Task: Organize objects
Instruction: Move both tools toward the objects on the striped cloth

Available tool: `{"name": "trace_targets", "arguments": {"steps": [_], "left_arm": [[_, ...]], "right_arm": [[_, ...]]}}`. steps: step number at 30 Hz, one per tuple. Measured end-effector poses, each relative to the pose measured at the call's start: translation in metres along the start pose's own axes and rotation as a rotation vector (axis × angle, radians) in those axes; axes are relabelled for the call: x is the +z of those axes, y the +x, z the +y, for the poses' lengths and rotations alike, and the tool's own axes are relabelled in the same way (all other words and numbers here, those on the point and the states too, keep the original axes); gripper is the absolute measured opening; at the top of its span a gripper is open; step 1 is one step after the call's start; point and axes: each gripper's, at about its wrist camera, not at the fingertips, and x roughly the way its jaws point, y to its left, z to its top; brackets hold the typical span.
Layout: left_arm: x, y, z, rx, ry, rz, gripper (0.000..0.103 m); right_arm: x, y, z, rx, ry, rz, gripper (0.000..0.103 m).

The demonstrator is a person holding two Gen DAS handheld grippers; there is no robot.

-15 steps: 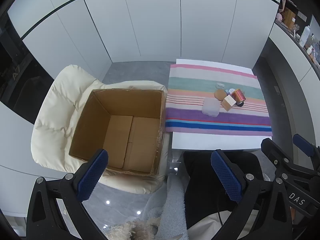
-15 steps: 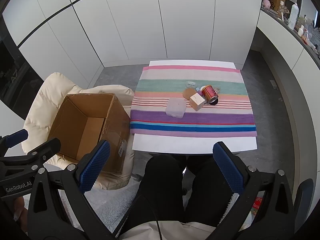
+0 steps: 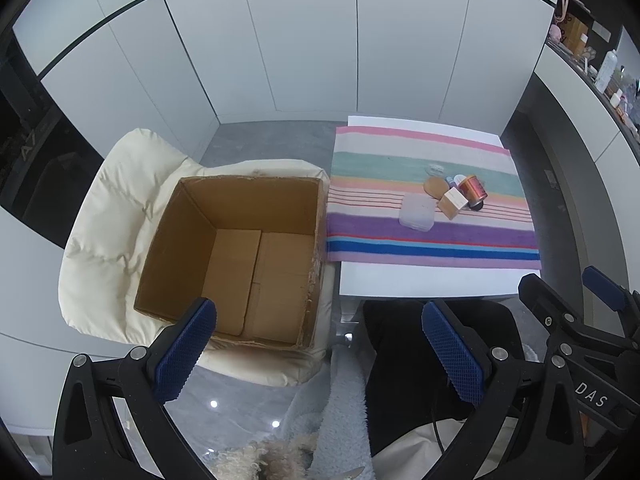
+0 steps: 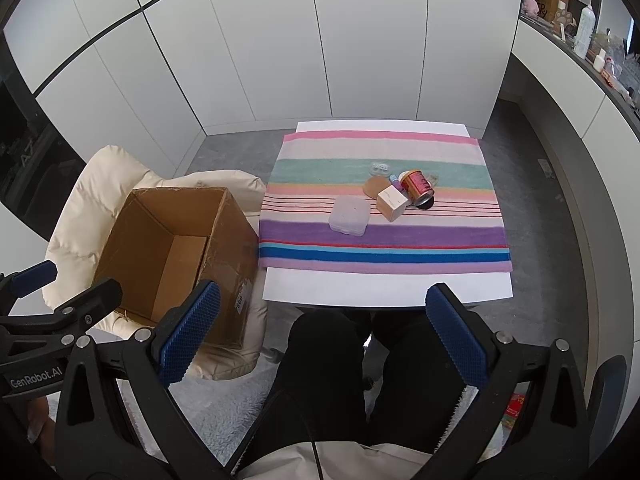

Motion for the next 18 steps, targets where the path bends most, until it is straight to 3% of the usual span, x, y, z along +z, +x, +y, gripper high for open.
{"name": "trace_targets", "arguments": {"steps": [18], "left_arm": [[-0.0002, 0.0017, 0.0006, 0.001, 0.001, 0.004, 0.103]], "right_arm": [[-0.0004, -0.0001, -0.0011, -0.004, 0.001, 0.001, 0.103]]}}
